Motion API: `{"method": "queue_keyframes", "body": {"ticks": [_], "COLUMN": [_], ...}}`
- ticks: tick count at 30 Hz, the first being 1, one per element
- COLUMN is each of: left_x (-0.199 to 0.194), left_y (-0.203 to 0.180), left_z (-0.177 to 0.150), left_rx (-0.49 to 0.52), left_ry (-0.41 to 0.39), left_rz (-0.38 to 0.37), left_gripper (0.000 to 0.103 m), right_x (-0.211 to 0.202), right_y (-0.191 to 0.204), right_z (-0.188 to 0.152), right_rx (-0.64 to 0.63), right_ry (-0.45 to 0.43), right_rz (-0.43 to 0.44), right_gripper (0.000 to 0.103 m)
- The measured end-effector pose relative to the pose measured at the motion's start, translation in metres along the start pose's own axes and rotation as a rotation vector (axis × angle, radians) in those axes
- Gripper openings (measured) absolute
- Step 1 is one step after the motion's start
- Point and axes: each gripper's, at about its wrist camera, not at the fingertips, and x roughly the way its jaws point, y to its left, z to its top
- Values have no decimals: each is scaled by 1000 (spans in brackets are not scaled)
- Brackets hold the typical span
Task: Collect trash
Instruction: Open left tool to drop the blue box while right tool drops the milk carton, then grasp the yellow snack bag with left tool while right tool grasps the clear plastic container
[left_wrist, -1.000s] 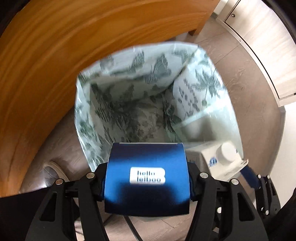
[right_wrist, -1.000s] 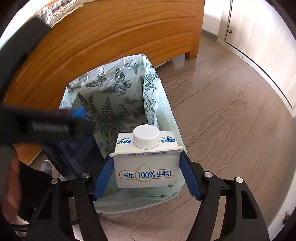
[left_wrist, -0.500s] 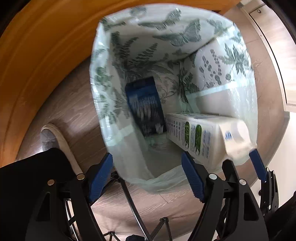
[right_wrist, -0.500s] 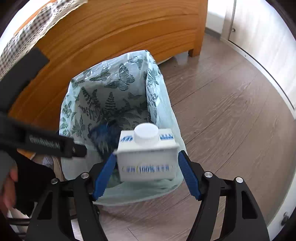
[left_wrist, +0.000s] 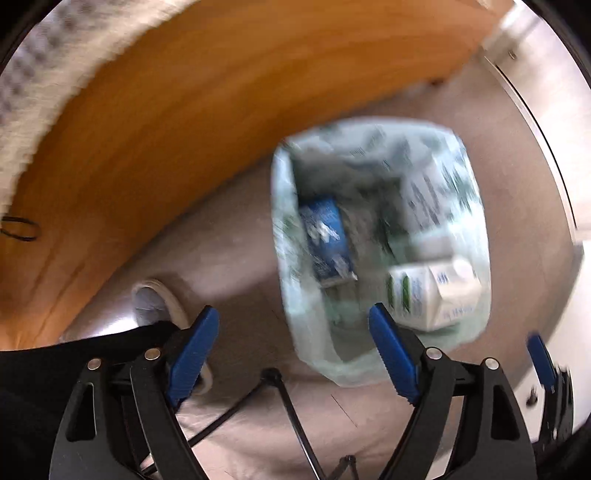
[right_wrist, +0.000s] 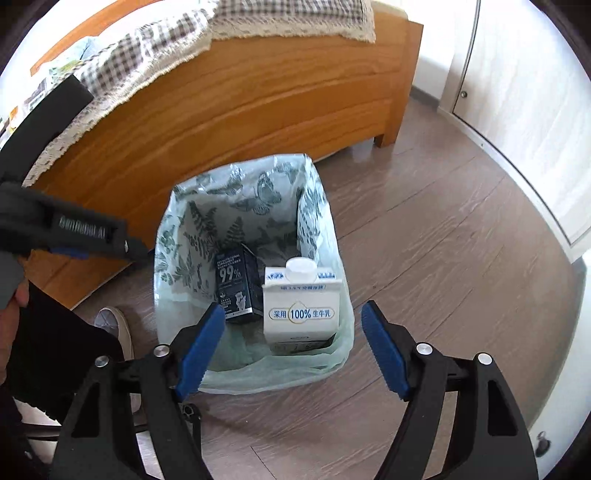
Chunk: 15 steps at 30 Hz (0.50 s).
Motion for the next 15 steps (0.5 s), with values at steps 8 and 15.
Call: {"method": "queue_keyframes", "body": {"ticks": [8,15], "left_x": [-91,-162], "left_y": [60,162], "left_z": [41,43], "left_rx": [-9,-74], "left_ry": [-146,-319], "left_rz": [-228,-306], "left_gripper": [87,88], "right_x": [-57,-115], "right_y": [26,96], "right_z": [59,132], "right_rx": [-67,-157], "right_ry": [-63,-228], "right_rz": [-37,13], "right_gripper": [73,79]}}
